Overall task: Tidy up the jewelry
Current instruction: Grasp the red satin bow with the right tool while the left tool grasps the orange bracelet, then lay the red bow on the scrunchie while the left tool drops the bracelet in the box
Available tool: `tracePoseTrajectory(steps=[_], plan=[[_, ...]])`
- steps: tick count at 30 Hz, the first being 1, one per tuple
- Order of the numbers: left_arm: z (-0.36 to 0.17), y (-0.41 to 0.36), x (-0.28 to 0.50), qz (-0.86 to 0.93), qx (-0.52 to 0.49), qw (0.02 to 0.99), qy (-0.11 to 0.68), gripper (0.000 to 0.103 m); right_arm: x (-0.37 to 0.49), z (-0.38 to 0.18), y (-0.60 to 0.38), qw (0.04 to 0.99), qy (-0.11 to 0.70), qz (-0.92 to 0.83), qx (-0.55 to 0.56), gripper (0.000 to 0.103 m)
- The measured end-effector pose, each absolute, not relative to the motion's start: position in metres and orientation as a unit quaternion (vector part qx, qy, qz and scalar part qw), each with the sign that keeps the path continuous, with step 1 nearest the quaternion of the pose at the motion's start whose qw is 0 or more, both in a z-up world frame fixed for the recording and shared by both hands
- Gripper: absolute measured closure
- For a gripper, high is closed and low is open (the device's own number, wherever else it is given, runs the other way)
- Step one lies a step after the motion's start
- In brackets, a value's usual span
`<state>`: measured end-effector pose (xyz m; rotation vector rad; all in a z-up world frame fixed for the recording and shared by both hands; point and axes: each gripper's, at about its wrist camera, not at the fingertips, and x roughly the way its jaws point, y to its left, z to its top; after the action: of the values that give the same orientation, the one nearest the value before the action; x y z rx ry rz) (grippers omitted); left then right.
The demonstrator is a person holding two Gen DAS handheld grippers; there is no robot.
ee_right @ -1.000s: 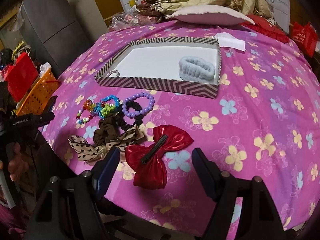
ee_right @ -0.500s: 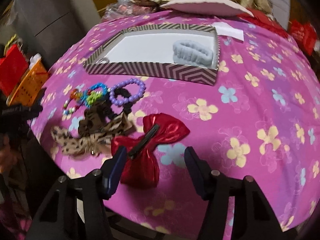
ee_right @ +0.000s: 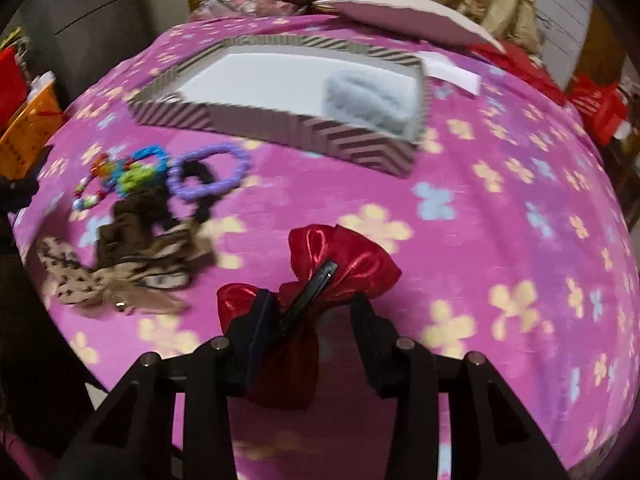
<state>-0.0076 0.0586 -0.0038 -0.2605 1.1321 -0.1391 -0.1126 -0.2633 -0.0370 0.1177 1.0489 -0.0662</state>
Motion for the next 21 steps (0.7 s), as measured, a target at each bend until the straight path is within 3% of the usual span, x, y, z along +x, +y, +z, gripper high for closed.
tracePoseTrajectory(steps=[21], plan=[[-0.034,0.013,0.06,-0.087,-0.108,0.8,0.584,0.055,-0.104,-0.045,-0.268,0.86,0.505,-0.004,0.078,0.056]])
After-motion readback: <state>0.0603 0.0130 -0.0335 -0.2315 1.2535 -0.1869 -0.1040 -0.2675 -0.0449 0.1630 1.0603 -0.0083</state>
